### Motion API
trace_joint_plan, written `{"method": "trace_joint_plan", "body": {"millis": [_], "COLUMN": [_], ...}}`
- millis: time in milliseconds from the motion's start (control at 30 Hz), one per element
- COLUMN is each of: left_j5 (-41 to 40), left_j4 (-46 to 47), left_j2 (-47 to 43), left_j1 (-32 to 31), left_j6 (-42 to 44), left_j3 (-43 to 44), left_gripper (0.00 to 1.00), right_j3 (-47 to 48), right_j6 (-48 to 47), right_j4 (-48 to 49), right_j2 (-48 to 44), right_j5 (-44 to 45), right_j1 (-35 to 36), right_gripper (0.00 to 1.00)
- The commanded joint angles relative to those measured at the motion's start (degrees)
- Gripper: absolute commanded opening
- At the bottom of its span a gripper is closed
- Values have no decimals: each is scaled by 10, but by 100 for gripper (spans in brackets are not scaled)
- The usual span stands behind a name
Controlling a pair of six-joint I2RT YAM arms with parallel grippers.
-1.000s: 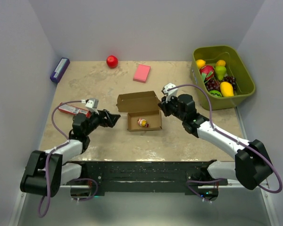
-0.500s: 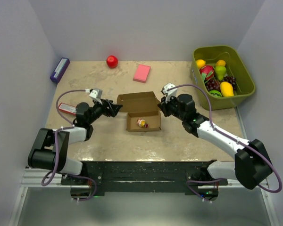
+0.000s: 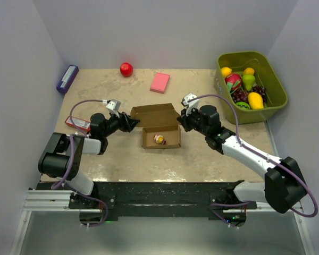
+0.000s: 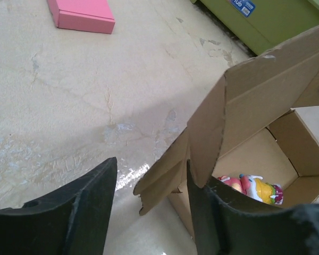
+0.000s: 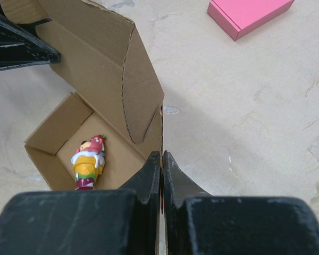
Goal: Fold the paper box
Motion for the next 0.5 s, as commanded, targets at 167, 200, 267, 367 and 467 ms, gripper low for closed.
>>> {"method": "trace_joint_plan", "body": {"millis": [167, 200, 267, 367, 467], "left_j5": [-17, -21, -33, -65, -124], "left_j4": [-8, -16, -32, -71, -116], "left_j2": [-29, -31, -38, -51, -64], "left_j1": [-31, -36, -42, -61, -95], "left_j6": [41, 44, 54, 70, 87], "left_j3": [15, 16, 17, 23, 38], "left_gripper": [26, 18, 12, 4, 0], "right_j3": [33, 35, 35, 34, 34], "right_j6": [-1, -1, -1, 3, -3], "right_j4": [11, 7, 6, 6, 6], "right_j2": [9, 12, 13, 14, 14], "right_j5": [10, 12, 22, 50, 137], "right_j1": [-2, -2, -1, 0, 29], "right_gripper": [0, 0, 0, 0, 0]}}
